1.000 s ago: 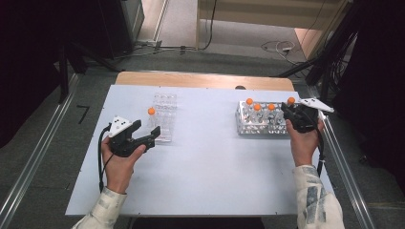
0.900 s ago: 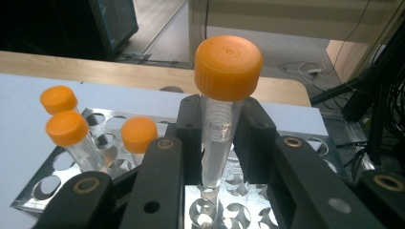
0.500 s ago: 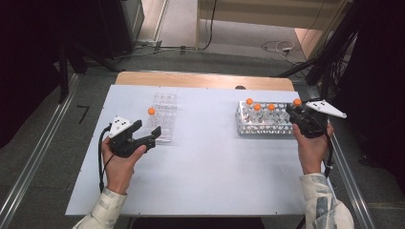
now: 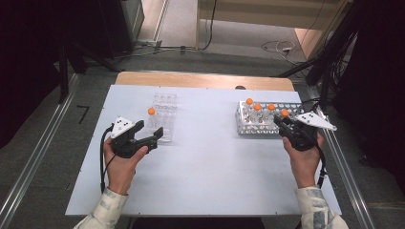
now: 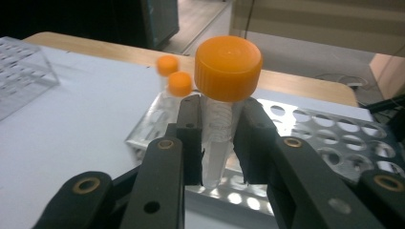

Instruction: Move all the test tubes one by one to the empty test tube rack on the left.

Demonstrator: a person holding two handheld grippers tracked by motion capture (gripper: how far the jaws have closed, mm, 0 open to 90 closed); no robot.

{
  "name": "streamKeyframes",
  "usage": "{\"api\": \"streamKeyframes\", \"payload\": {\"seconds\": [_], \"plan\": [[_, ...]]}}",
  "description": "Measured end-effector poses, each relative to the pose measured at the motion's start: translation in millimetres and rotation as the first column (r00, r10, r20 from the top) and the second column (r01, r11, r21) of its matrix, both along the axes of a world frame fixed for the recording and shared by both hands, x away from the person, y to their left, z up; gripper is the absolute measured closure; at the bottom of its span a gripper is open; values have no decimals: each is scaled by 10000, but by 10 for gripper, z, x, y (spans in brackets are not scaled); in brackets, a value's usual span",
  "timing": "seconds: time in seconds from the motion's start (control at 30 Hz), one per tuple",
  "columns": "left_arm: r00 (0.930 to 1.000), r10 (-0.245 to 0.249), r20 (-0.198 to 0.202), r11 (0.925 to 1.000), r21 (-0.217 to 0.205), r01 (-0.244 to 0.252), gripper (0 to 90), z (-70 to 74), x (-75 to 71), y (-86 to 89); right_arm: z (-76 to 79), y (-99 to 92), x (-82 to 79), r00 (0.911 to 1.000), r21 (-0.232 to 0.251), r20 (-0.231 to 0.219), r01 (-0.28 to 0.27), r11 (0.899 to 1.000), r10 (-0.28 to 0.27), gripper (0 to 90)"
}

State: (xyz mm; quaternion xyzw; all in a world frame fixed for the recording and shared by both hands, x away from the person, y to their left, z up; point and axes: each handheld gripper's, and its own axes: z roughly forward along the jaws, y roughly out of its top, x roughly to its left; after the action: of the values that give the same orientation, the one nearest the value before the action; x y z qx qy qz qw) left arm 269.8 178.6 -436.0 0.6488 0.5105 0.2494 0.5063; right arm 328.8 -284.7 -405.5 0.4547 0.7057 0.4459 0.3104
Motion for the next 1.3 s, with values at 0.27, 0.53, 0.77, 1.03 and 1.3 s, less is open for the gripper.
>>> {"api": "streamKeyframes", "payload": {"seconds": [0.27,0.53,0.77,1.03,1.3], "plan": [[9999,-145,-32,9999,66,145,227,-6,2,-58,-81,335,-81,9951,-106,-116,-986,9951,985,715],[9994,-331,-66,9993,149,332,229,-18,5,-123,-138,644,-124,9842,-190,-251,-1757,9843,1752,715],[9982,-583,-105,9980,232,586,232,-33,20,-218,-206,834,-129,9745,-268,-390,-2219,9747,2208,715],[9969,-772,-121,9966,294,775,239,-50,33,-289,-273,985,-112,9676,-249,-590,-2472,9686,2454,715],[9954,-958,-91,9949,294,960,245,-59,42,-346,-328,1116,-121,9592,-344,-702,-2768,9603,2739,715]]}}
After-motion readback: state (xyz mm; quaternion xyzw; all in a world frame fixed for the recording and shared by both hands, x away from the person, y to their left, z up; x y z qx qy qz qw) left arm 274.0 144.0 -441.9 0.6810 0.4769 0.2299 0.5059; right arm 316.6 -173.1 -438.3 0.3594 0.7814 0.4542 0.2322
